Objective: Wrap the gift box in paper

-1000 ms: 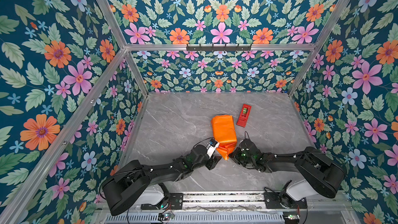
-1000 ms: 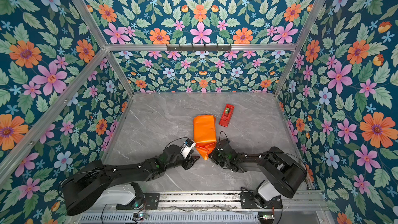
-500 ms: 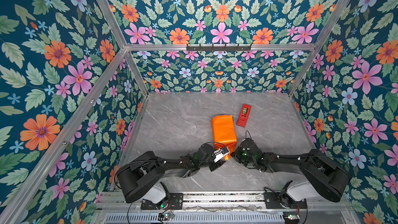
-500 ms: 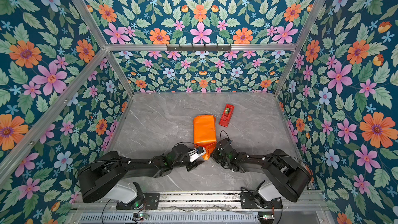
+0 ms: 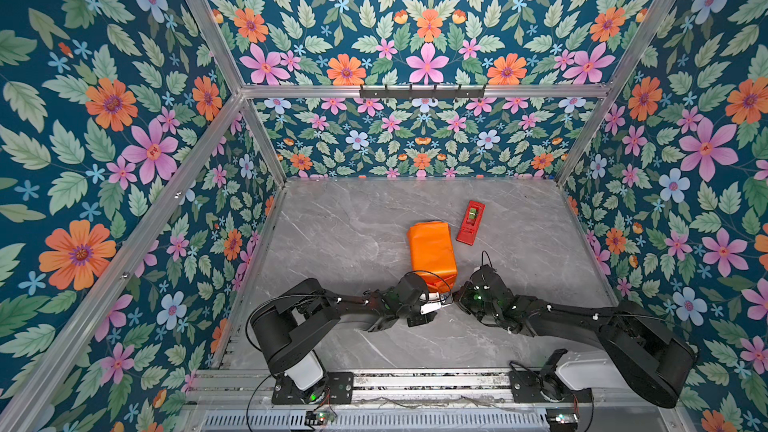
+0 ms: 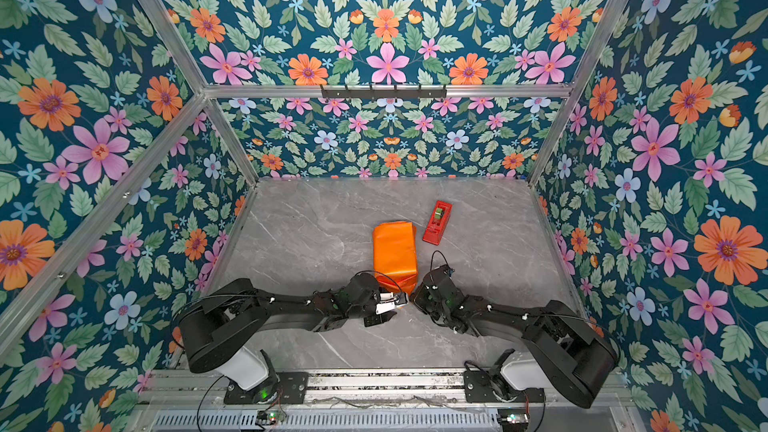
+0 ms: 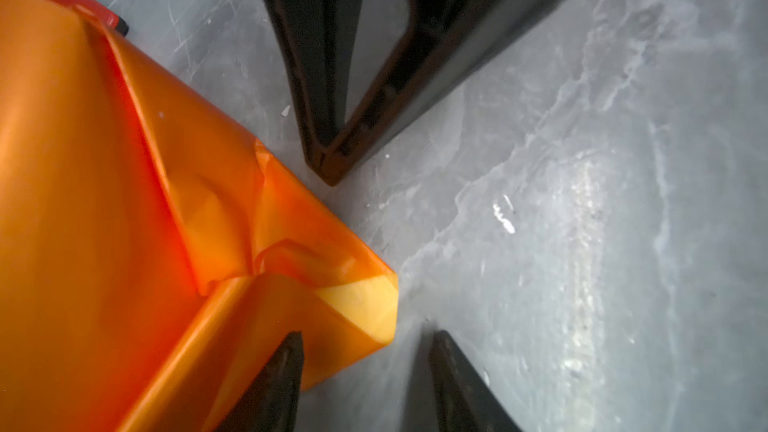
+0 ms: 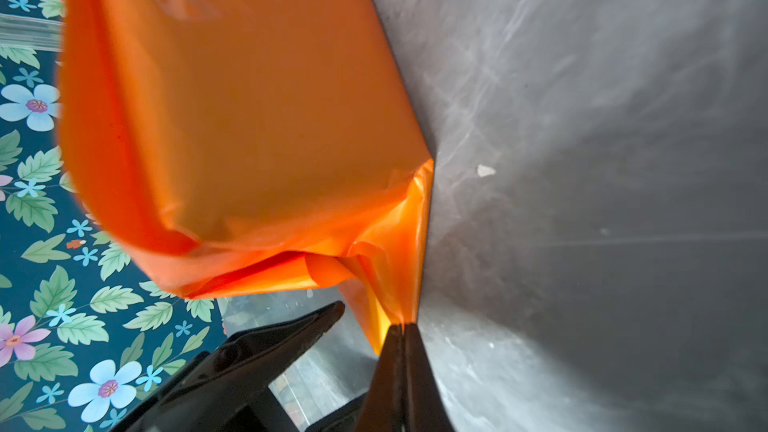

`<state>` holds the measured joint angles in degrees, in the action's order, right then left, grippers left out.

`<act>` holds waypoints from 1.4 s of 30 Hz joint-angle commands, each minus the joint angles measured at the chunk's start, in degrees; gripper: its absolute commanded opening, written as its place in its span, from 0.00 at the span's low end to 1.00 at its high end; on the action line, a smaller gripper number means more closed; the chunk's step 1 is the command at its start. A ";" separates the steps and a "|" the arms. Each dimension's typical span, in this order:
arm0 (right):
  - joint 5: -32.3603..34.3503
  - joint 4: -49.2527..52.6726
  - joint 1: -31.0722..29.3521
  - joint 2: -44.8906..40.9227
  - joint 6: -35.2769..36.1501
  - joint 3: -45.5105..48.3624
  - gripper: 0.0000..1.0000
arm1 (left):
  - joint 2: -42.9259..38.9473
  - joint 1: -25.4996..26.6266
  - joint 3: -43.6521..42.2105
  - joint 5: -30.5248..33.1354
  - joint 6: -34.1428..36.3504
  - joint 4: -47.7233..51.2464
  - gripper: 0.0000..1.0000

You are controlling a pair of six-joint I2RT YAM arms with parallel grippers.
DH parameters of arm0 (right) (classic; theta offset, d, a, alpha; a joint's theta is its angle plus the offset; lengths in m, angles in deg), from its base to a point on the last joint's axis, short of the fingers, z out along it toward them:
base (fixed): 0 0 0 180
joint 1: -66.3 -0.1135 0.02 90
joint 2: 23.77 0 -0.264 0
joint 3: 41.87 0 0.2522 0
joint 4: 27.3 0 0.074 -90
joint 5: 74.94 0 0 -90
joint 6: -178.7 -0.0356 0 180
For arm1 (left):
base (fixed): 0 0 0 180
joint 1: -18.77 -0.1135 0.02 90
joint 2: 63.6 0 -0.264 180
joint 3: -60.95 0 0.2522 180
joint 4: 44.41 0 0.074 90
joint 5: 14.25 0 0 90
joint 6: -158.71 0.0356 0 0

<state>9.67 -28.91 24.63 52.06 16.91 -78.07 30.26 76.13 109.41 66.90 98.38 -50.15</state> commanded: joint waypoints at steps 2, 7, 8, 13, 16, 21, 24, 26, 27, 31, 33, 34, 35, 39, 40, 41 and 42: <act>1.30 2.97 0.77 -1.61 1.26 0.49 0.00 | 1.80 -0.06 1.03 0.87 3.24 4.39 0.45; 1.95 4.17 1.14 -3.14 1.56 0.90 0.00 | 2.50 -0.15 1.34 0.91 3.33 4.32 0.32; 1.99 4.13 1.15 -3.30 1.56 0.97 0.00 | 2.68 -0.17 1.42 1.06 3.42 4.22 0.30; 1.78 4.48 1.15 -3.16 1.87 0.86 0.00 | 3.59 -0.15 1.86 1.72 3.24 3.13 0.19; 1.28 4.39 1.13 -2.79 1.91 0.82 0.00 | 3.44 -0.20 1.55 1.98 2.84 1.24 0.11; -0.76 2.19 1.15 -0.97 1.74 0.64 0.02 | 2.19 -0.23 0.25 1.68 1.98 -3.10 0.00; -2.65 -0.88 1.09 1.46 1.52 0.32 0.06 | 1.09 -0.41 -0.98 1.67 1.36 -6.13 0.00; -3.99 -2.59 1.10 3.13 1.56 -0.25 0.09 | 0.59 -0.50 -1.28 1.43 0.86 -7.37 0.00; -4.63 -3.47 1.06 4.05 1.47 -0.56 0.10 | 0.40 -0.59 -1.43 1.29 0.73 -7.75 0.00; -5.33 -5.79 0.55 6.61 0.70 -0.93 0.12 | -0.27 -0.76 -2.33 1.61 0.37 -9.75 0.00; -5.33 -6.38 0.15 7.37 0.44 -1.20 0.12 | -0.84 -0.89 -2.18 1.24 0.67 -8.46 0.00; -5.33 -6.32 0.18 7.48 0.42 -1.25 0.12 | -1.15 -0.94 -2.18 1.07 0.85 -7.78 0.00; -5.17 -6.10 0.14 7.42 0.42 -1.28 0.12 | -1.60 -0.98 -2.18 0.70 1.35 -6.48 0.00; -4.07 -4.43 0.16 6.33 1.01 -1.32 0.12 | -2.30 -1.55 -2.68 0.02 1.44 -4.47 0.32; -3.94 -3.93 0.17 6.09 1.27 -1.41 0.12 | -2.16 -1.55 -2.83 -0.19 1.44 -4.54 0.36; -3.78 -3.39 0.18 5.84 1.54 -1.58 0.12 | -1.90 -1.56 -3.01 -0.33 1.29 -4.81 0.40; -3.68 -3.06 0.15 5.68 1.67 -1.66 0.12 | -1.64 -1.64 -2.98 -0.33 1.81 -4.57 0.44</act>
<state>4.84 -33.00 24.83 58.16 18.20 -79.27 28.25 74.58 106.55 67.63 99.32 -55.97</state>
